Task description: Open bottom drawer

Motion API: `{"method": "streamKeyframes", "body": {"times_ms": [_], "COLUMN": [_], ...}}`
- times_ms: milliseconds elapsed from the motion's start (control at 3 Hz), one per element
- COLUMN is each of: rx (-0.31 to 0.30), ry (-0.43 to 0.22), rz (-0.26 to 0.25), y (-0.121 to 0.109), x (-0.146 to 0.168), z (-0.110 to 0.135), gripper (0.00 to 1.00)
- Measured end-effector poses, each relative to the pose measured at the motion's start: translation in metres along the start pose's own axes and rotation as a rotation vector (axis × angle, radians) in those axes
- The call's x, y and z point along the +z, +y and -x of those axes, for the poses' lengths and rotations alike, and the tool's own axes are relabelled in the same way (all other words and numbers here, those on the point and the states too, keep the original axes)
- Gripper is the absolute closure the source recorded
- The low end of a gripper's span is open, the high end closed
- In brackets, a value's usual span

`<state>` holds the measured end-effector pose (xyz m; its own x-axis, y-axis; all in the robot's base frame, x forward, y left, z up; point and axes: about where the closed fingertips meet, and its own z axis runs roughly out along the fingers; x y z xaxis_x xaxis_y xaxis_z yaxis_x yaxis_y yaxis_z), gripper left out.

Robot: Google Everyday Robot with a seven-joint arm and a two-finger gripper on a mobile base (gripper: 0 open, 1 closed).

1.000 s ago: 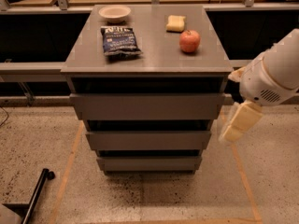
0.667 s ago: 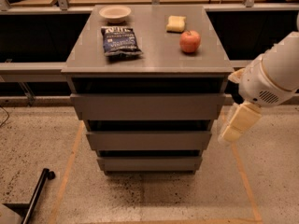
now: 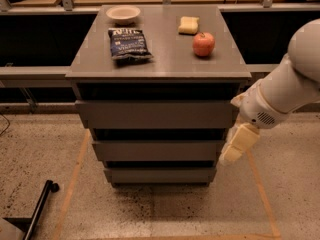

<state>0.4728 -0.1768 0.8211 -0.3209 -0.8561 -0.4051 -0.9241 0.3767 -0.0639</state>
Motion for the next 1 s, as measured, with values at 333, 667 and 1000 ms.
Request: {"method": "streamKeyframes", "body": {"times_ms": [333, 667, 1000], "rx": [0.013, 0.019, 0.046], "ry": [-0.014, -0.035, -0.113], "rz": [0.063, 0.124, 0.211], "y": [0.0, 0.001, 0.009], "x": [0.044, 0.082, 0.115], "z": [-0.001, 0.003, 0.008], "gripper": [0.0, 0.0, 0.0]}}
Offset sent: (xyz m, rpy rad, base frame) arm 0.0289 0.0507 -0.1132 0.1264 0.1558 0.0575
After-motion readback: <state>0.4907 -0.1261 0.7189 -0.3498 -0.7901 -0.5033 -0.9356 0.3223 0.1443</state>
